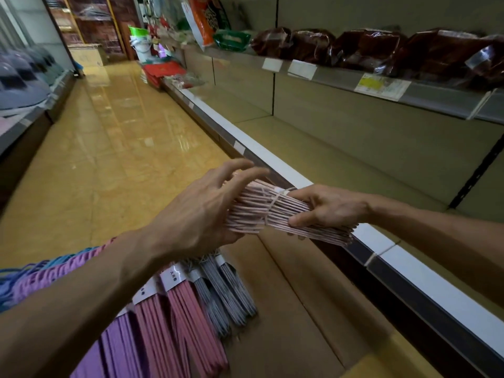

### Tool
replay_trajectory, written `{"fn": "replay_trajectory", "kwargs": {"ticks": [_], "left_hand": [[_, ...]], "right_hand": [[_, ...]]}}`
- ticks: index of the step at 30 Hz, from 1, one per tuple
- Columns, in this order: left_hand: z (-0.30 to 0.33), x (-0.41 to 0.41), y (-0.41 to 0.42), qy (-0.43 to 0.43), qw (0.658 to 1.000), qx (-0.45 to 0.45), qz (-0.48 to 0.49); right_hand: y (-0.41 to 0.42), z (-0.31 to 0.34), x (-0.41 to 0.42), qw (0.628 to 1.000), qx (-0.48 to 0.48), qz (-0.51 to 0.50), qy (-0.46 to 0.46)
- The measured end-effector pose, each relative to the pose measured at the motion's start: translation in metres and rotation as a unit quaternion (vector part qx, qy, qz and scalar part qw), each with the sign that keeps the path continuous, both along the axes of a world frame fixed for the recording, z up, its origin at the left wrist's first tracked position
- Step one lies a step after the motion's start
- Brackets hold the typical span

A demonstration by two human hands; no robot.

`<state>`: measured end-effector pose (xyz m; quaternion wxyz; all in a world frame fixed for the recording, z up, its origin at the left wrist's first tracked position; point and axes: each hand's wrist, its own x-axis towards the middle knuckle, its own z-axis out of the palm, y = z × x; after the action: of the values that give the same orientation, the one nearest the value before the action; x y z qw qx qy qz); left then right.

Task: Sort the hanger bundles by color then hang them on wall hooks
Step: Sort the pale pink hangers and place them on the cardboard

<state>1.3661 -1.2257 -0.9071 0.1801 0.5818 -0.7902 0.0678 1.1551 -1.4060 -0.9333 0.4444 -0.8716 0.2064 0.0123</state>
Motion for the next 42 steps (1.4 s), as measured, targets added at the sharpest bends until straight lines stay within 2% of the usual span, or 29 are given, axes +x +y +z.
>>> {"fn": "replay_trajectory", "kwargs": {"ticks": [2, 4, 8, 14, 17, 19, 23, 24, 26, 31, 37, 42], "left_hand": [[0.002, 0.003, 0.004, -0.038, 0.999, -0.009, -0.029], [0.004, 0.004, 0.006, -0.027, 0.999, -0.013, -0.031], [0.018, 0.002, 0.004, 0.054, 0.998, -0.017, -0.035], [0.039, -0.006, -0.003, 0.197, 0.98, -0.025, -0.001], [0.044, -0.014, -0.01, 0.313, 0.948, -0.046, 0.029], [0.046, -0.018, -0.014, 0.391, 0.917, -0.072, 0.041], [0.046, -0.017, -0.019, 0.518, 0.841, -0.132, 0.082], [0.046, -0.016, -0.021, 0.548, 0.818, -0.145, 0.096], [0.045, -0.014, -0.024, 0.607, 0.767, -0.169, 0.125], [0.044, -0.002, -0.028, 0.712, 0.65, -0.192, 0.184], [0.046, -0.001, -0.025, 0.764, 0.582, -0.194, 0.198], [0.047, -0.009, -0.025, 0.798, 0.527, -0.186, 0.225]], "right_hand": [[0.001, 0.004, 0.005, 0.999, 0.007, 0.028, 0.014], [0.0, 0.01, 0.007, 0.998, 0.008, 0.055, 0.029], [0.0, 0.03, 0.008, 0.995, -0.039, 0.084, 0.048], [-0.006, 0.069, 0.004, 0.98, -0.191, 0.042, 0.043], [-0.01, 0.085, 0.004, 0.959, -0.283, -0.02, 0.006], [-0.013, 0.087, 0.003, 0.933, -0.345, -0.086, -0.056], [-0.005, 0.077, 0.009, 0.835, -0.442, -0.211, -0.25], [0.001, 0.074, 0.01, 0.824, -0.438, -0.223, -0.281], [0.019, 0.067, 0.013, 0.834, -0.407, -0.22, -0.3], [0.056, 0.037, 0.029, 0.922, -0.289, -0.16, -0.201], [0.081, 0.021, 0.059, 0.97, -0.126, -0.153, -0.139], [0.086, 0.017, 0.084, 0.968, -0.04, -0.216, -0.12]]}}
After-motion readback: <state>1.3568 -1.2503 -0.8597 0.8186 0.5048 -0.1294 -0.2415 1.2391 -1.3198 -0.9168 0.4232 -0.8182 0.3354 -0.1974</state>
